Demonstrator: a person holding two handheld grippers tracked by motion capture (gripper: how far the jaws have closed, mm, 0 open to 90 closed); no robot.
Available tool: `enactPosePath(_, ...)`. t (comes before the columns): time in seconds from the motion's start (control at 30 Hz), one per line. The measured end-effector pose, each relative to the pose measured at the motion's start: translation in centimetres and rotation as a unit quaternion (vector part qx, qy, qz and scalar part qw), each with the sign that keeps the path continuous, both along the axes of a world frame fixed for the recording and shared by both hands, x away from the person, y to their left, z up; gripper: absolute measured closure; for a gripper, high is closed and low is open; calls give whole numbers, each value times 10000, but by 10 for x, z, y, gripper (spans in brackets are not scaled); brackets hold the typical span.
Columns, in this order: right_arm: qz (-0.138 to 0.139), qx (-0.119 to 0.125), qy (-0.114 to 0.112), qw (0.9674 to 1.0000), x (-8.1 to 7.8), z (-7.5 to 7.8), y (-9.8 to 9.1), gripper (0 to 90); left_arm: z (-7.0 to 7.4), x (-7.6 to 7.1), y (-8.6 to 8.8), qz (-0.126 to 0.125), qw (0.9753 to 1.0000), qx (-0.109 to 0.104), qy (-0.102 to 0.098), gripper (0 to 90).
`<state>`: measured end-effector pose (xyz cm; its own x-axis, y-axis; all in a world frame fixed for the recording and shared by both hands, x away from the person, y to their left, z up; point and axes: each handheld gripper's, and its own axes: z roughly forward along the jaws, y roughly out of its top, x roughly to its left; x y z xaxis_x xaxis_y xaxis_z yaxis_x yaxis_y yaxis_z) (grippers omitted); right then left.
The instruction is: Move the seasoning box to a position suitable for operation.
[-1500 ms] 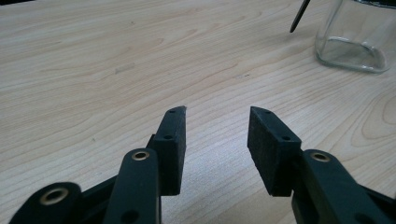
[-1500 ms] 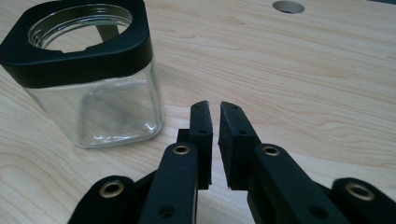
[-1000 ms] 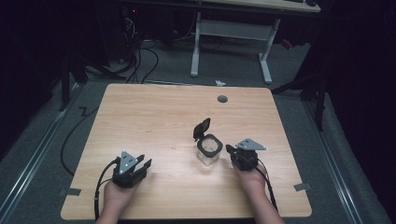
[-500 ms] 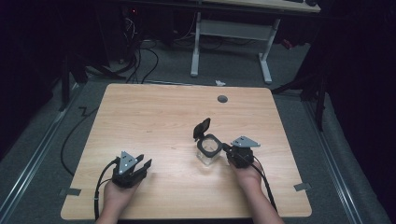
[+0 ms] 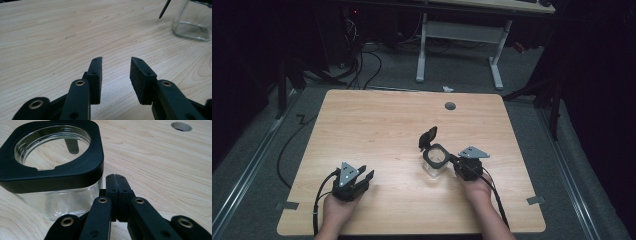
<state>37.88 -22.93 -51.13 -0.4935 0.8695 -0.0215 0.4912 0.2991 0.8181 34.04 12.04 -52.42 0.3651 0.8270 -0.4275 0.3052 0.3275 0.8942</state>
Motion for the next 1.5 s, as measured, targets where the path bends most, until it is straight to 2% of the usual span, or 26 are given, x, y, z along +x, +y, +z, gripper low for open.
enactPosePath(0.37, 165, -28, -19, 9999, -7, 1, 10, 900, 0, -1, -2, -35, 10000, -48, 20, 630)
enactPosePath(0.7, 362, 33, -38, 9993, -21, -3, 24, 899, 0, -3, -5, -96, 9999, -69, 39, 631)
enactPosePath(0.93, 457, 67, 37, 9989, -29, -6, 29, 899, 0, -5, -10, -110, 9999, -95, 46, 641)
enactPosePath(1.4, 497, 43, 15, 9988, -36, -8, 30, 893, 1, -11, -22, -357, 9993, -53, 22, 638)
enactPosePath(1.5, 458, 81, -4, 9989, -39, -6, 26, 887, 0, -12, -27, -462, 9989, 31, 56, 592)
